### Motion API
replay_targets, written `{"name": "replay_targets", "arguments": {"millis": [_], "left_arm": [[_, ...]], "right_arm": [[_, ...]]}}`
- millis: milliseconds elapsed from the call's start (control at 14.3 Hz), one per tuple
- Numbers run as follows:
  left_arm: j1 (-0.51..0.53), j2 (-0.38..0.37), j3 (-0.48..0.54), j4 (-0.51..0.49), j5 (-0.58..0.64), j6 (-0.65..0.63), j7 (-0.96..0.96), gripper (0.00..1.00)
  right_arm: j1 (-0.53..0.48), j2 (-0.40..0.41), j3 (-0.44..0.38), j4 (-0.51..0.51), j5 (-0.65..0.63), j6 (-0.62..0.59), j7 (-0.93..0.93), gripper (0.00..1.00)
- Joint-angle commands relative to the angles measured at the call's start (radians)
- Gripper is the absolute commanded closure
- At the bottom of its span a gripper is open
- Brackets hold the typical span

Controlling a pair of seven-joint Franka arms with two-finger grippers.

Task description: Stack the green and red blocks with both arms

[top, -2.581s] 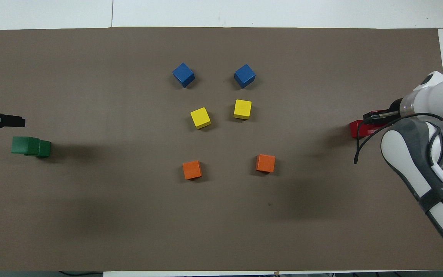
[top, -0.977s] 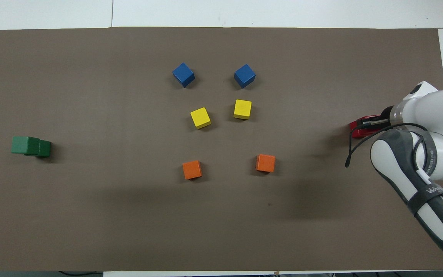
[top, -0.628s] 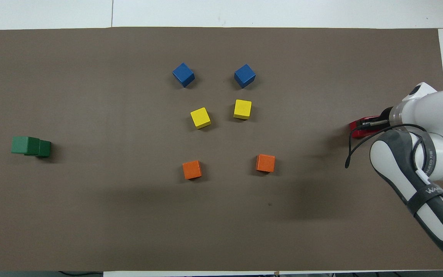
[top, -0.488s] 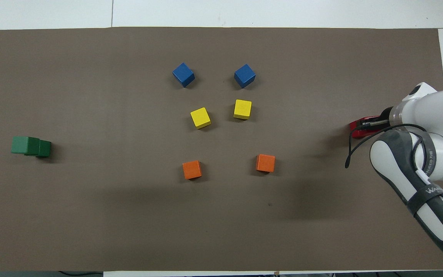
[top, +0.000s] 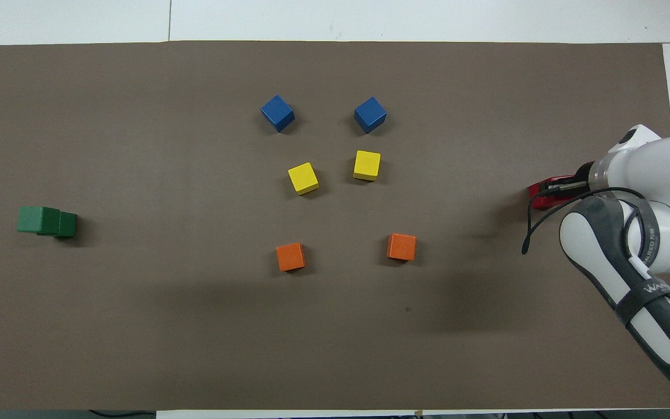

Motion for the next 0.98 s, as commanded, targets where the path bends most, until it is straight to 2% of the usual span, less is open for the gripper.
{"name": "replay_targets", "arguments": {"millis": [0,488,698,907], "left_arm": [[-0.025,-0.019,0.019,-0.010,0.015,0.007,-0.009,0.00],[-0.025,-0.019,0.017,-0.010,0.016,0.009,-0.002,0.00],[-0.025,-0.017,0.017,-0.010,0.018,0.012,-0.002,0.00],[-0.025,-0.017,0.017,-0.013,0.018,0.025,-0.002,0.00]], "right_arm": [[-0.014,-0.009,0.011,-0.016,0.004,0.025,0.000,0.00],[-0.017,-0.012,0.011,0.013,0.002,-0.007,-0.005,0.00],[-0.013,-0.057,0.011,0.086,0.002,-0.161,-0.003,0.00],[0.004,-0.148,0.021,0.168,0.002,-0.333,0.003,0.00]]}}
